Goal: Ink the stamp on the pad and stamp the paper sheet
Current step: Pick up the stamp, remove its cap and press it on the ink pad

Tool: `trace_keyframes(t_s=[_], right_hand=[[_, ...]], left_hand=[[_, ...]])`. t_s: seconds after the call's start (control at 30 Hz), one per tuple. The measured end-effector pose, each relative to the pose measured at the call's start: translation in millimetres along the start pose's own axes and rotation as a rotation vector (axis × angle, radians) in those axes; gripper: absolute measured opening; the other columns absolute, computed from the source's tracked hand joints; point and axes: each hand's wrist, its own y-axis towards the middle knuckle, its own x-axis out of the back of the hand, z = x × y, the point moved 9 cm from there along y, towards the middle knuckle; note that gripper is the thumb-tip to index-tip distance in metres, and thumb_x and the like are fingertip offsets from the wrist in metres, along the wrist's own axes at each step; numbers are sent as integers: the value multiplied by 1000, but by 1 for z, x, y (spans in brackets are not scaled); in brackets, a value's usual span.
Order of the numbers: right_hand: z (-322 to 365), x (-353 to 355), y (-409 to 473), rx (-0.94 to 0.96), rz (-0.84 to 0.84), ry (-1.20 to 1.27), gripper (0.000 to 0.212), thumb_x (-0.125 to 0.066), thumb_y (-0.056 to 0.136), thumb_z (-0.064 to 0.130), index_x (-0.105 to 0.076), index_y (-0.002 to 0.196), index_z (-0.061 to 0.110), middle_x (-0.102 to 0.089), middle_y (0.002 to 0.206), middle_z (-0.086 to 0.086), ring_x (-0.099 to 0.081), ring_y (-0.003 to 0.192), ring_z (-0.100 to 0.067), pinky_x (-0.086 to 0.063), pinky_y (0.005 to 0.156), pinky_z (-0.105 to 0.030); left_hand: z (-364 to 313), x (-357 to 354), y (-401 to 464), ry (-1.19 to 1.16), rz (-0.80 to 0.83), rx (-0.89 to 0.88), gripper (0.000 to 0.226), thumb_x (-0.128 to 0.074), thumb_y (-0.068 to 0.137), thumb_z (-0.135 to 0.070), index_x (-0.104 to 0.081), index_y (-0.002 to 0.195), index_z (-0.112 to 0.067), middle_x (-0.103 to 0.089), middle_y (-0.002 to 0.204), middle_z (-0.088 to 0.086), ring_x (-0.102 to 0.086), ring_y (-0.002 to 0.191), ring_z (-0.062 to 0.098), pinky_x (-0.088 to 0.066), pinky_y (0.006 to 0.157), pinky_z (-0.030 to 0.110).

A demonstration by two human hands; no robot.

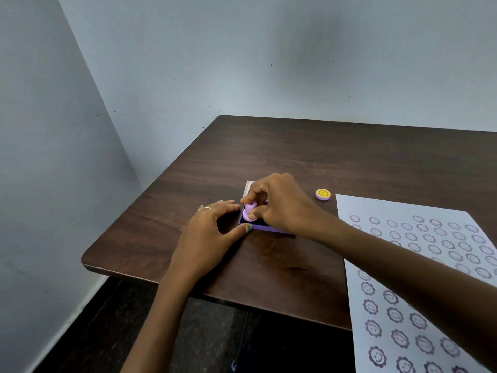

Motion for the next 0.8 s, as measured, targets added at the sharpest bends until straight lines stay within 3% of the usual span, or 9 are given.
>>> trace_keyframes(t_s=[0.07,0.17,0.27,0.33,0.4,0.53,0.67,0.8], right_hand=[[0,0,-1,0,-22,-3,20,-75,64,4,-74,83,10,-75,82,-5,-52,54,0,-44,56,-14],[-1,0,-3,-6,-44,15,21,-75,65,3,-74,85,9,-76,86,-6,-57,62,-4,-48,61,-18],[-10,7,-6,-75,-64,83,23,-75,66,4,-74,89,10,-73,83,-1,-59,66,-5,-44,63,-10],[-29,19,-13,-220,-151,319,26,-77,66,2,-73,91,7,-69,80,-1,-61,65,-4,-49,66,-10],[-49,27,-23,-370,-228,771,29,-74,67,-6,-69,95,0,-69,79,-9,-66,62,-6,-57,66,-17],[-67,33,-43,-517,-115,1404,23,-67,68,-2,-69,91,-2,-74,88,-13,-71,84,-18,-58,68,-24],[-78,48,-64,-510,-56,1538,23,-63,69,3,-73,89,4,-75,94,-10,-70,92,-17,-57,68,-21],[-94,65,-82,-495,-97,1555,23,-62,69,5,-74,88,5,-75,94,-8,-70,92,-16,-57,67,-21]], left_hand=[[0,0,-1,-3,3,0,45,-71,78,-36,-63,120,-23,-61,129,-5,-50,123,9,-36,108,43],[0,0,0,-7,10,4,45,-71,78,-35,-63,121,-23,-61,129,-4,-49,124,10,-35,110,43],[-2,1,-1,-2,15,12,45,-71,78,-36,-63,121,-22,-61,129,-3,-50,122,9,-35,109,41],[-3,2,-2,6,21,14,46,-70,78,-38,-63,121,-22,-61,130,-4,-50,121,8,-35,109,39],[-4,1,-2,25,32,16,48,-68,79,-41,-61,123,-22,-59,132,-5,-49,123,8,-35,110,40],[-6,-1,-3,44,44,10,49,-65,80,-44,-59,125,-25,-58,133,-7,-48,121,5,-34,110,42],[-6,1,-5,30,18,16,45,-62,81,-45,-58,123,-29,-60,128,-8,-51,114,4,-38,107,40],[-7,7,-6,87,-29,25,43,-58,83,-49,-56,124,-37,-59,126,-14,-51,114,6,-44,88,30]])
